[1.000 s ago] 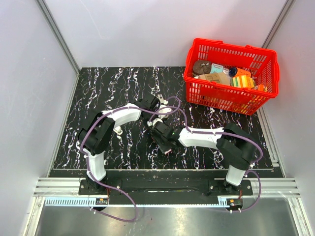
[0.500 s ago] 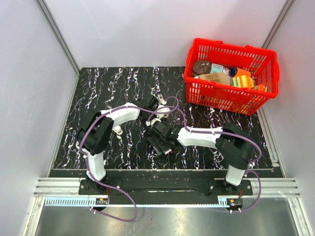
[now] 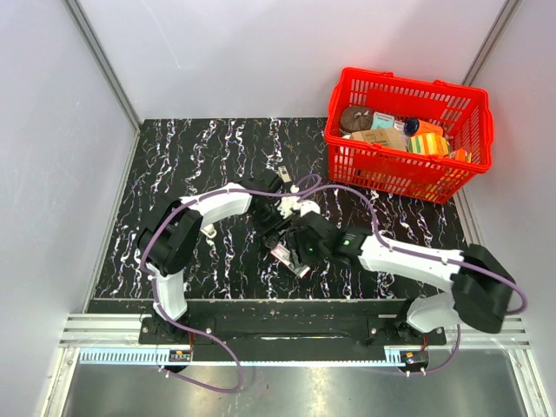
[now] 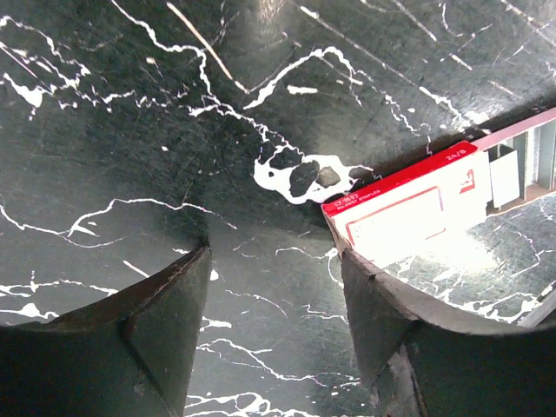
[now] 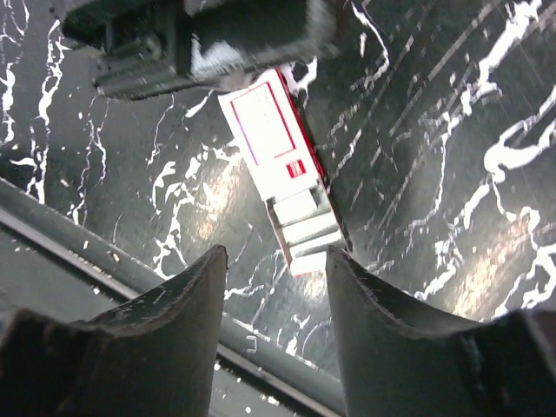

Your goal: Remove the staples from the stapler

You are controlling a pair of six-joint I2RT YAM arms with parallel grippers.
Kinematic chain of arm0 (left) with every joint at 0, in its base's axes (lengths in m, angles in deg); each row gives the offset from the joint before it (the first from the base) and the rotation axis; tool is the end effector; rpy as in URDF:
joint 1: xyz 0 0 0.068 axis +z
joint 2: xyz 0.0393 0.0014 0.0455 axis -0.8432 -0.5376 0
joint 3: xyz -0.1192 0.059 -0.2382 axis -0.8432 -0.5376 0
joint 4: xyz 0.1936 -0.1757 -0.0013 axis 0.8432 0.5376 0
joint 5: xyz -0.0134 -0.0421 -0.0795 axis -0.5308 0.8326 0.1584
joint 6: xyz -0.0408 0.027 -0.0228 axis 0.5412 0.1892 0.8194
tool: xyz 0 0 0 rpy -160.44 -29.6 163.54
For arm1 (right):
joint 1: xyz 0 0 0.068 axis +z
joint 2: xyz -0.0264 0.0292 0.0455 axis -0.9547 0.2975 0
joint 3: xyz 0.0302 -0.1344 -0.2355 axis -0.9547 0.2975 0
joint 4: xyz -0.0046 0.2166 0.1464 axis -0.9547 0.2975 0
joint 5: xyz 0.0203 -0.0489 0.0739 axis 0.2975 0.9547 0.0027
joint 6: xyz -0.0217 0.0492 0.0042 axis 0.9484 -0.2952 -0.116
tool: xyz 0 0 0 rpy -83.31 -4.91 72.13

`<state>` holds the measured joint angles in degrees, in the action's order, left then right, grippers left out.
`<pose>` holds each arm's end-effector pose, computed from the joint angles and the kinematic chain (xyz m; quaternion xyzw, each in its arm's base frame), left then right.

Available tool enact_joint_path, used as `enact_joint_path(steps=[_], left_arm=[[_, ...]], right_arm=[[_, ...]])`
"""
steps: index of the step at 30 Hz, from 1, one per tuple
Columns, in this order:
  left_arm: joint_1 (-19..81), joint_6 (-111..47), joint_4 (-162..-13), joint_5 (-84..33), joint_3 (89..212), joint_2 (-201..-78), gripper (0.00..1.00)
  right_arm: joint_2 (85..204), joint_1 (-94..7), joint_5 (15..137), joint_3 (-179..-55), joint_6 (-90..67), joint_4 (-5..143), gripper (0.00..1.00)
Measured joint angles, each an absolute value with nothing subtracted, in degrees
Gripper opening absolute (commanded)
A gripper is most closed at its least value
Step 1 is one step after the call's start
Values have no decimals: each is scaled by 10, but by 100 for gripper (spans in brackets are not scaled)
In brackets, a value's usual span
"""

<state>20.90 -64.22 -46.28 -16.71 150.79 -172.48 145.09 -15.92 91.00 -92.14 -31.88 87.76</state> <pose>0.2863 -0.2256 0.1660 0.4878 0.8499 -0.1651 0.1115 0.1646 0.2426 0.2147 -0.2188 0.9137 0.1782 0.2925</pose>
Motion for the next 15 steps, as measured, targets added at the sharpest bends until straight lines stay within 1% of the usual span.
enact_joint_path(steps=[4, 6, 9, 15], left_arm=[[209, -641, -455, -166, 1508, -1725, 66], [210, -641, -454, -166, 1508, -1725, 66], [210, -642, -454, -167, 1508, -1725, 66], [210, -642, -454, -170, 1508, -1725, 65]], right_arm=[[1386, -161, 913, -874, -384, 882, 30], [1372, -163, 912, -854, -417, 882, 22], [1361, -166, 899, -815, -472, 882, 17], [1353, -170, 879, -752, -547, 880, 12]])
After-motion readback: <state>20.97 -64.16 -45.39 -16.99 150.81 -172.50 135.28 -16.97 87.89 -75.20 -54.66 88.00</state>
